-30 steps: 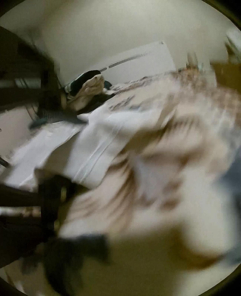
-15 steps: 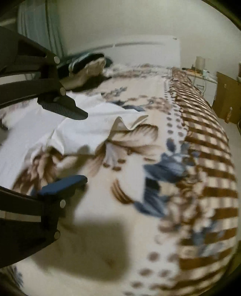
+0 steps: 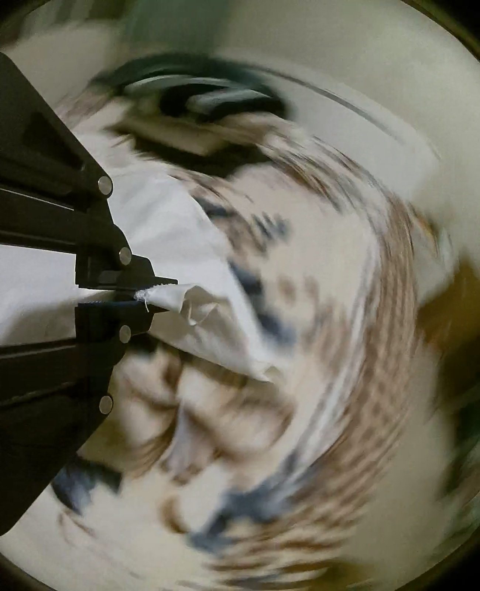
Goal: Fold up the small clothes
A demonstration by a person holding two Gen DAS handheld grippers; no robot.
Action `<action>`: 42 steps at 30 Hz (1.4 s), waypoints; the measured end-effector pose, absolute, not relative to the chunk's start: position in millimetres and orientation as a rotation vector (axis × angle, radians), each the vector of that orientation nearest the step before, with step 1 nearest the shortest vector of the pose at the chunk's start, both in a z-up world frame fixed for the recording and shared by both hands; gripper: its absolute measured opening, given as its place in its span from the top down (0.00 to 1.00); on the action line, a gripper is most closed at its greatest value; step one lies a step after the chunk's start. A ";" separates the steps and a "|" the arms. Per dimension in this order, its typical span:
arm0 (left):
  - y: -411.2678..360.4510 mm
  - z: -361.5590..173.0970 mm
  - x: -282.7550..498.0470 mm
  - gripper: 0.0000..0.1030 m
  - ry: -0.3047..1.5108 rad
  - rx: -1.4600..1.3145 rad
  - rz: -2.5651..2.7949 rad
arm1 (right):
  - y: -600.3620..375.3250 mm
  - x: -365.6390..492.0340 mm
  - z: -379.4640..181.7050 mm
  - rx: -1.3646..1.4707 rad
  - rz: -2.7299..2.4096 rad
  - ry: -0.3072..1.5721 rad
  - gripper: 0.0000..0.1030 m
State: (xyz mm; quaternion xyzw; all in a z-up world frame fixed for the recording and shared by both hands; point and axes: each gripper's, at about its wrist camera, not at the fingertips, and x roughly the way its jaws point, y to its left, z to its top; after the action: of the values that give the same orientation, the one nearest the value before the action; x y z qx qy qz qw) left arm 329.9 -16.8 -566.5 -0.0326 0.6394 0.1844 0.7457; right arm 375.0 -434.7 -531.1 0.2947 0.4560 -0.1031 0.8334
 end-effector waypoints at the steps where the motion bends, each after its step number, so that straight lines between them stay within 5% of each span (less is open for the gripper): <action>1: -9.8 -565.4 326.7 0.00 1.394 -0.071 0.420 | -411.8 383.5 -524.6 0.522 -0.178 0.986 0.96; 11: 47.3 -561.6 303.0 0.00 1.373 -0.084 0.504 | -182.4 370.3 -591.0 -0.261 0.217 1.281 0.95; 12: 55.4 -561.1 301.5 0.00 1.369 -0.092 0.513 | -182.3 365.7 -594.4 -0.243 0.230 1.309 0.93; 14: 68.3 -560.4 298.9 0.00 1.364 -0.118 0.526 | -190.4 356.2 -591.8 -0.113 0.268 1.360 0.69; 16: 84.4 -559.3 297.3 0.00 1.361 -0.163 0.534 | -205.5 350.9 -581.5 0.026 0.255 1.366 0.56; 21: 119.0 -559.1 301.3 0.00 1.343 -0.344 0.495 | -257.7 348.6 -559.1 0.348 0.149 1.284 0.48; 26: 154.3 -578.1 311.4 0.00 1.317 -0.707 0.411 | -248.2 388.8 -625.9 0.390 0.112 1.499 0.40; 31: 173.1 -607.1 324.9 0.05 1.250 -1.095 0.343 | -251.6 377.8 -608.6 0.501 0.124 1.424 0.38; 34: 172.5 -610.2 336.8 0.23 1.183 -1.193 0.354 | -266.2 364.6 -608.0 0.530 0.065 1.417 0.38; 36: 170.2 -604.7 352.4 0.65 1.154 -1.148 0.368 | -272.0 359.9 -610.3 0.552 0.035 1.429 0.38; 37: 170.7 -604.8 358.7 0.95 1.149 -1.139 0.363 | -277.8 355.9 -613.1 0.572 0.022 1.434 0.38; 42: 163.0 -566.7 390.6 0.96 1.071 -0.881 0.378 | -295.4 352.4 -604.5 0.585 -0.035 1.413 0.38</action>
State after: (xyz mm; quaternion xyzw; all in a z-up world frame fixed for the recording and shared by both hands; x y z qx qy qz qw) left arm 390.6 163.0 -566.7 -0.4035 0.4906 0.1730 0.7527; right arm 352.4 -295.4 -604.5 0.2648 0.6397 -0.0158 0.7214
